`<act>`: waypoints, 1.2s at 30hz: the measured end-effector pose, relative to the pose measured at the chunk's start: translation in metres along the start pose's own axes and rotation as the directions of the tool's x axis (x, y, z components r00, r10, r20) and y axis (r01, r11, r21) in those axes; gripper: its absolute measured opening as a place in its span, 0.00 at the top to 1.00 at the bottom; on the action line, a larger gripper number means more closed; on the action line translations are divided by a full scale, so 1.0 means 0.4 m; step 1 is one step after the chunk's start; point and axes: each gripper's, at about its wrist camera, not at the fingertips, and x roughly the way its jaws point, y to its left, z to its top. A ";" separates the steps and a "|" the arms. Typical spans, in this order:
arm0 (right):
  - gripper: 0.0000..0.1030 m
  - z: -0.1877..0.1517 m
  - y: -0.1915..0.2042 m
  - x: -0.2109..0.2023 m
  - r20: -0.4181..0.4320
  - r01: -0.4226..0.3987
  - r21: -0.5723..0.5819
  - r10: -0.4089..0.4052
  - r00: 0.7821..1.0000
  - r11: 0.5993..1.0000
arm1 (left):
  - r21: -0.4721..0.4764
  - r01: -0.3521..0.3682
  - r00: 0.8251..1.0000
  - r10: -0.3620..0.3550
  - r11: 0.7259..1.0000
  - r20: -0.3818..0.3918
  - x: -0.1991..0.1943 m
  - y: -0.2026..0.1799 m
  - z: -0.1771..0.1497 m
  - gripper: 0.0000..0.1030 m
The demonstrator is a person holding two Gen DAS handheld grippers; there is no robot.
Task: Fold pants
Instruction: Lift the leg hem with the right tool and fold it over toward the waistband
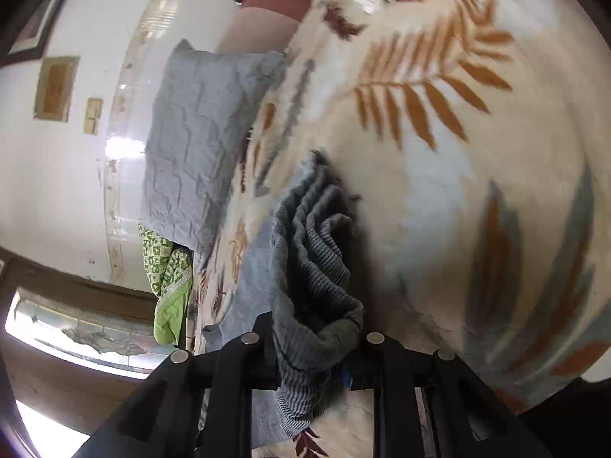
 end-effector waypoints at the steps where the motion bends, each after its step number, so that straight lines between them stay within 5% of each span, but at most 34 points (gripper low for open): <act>1: 0.81 -0.001 0.012 -0.004 0.015 0.009 -0.025 -0.008 1.000 1.000 | -0.001 0.002 1.000 -0.002 1.000 0.000 -0.001 0.000 0.000 0.00; 6: 0.82 -0.013 0.051 -0.009 0.043 0.041 -0.115 -0.036 0.998 0.993 | -0.043 0.024 0.999 -0.026 0.999 -0.041 -0.007 0.013 0.014 0.00; 10: 0.82 -0.015 0.052 0.005 0.033 0.027 -0.098 -0.024 0.999 0.995 | -0.052 0.160 0.987 -0.160 0.986 0.000 -0.067 -0.013 0.058 0.00; 13: 0.82 -0.014 0.032 0.023 0.008 0.035 -0.058 -0.035 0.999 0.998 | 0.033 0.078 0.997 -0.077 0.996 -0.028 -0.052 -0.063 0.088 0.00; 15: 0.82 -0.012 0.020 0.027 0.004 0.036 -0.033 -0.036 0.999 0.999 | 0.051 0.034 0.991 -0.027 0.998 -0.131 0.017 -0.075 0.098 0.00; 19: 0.82 -0.013 0.032 0.009 0.019 0.006 -0.044 -0.005 1.000 0.999 | 0.013 0.049 0.989 -0.047 0.999 -0.138 0.018 -0.065 0.104 0.00; 23: 0.81 -0.035 0.130 -0.007 0.031 -0.036 -0.196 0.043 0.999 0.980 | -0.025 0.049 0.991 -0.052 0.998 -0.120 -0.011 -0.029 0.105 0.00; 30: 0.81 -0.151 0.325 0.080 -0.117 -0.116 -0.421 0.073 0.990 0.899 | -0.126 0.002 1.000 -0.003 0.992 -0.005 -0.117 0.124 0.099 0.00; 36: 0.77 -0.296 0.402 0.258 -0.312 -0.107 -0.511 -0.068 0.948 0.853 | -0.195 -0.031 1.000 0.031 0.980 -0.003 -0.128 0.208 0.061 0.00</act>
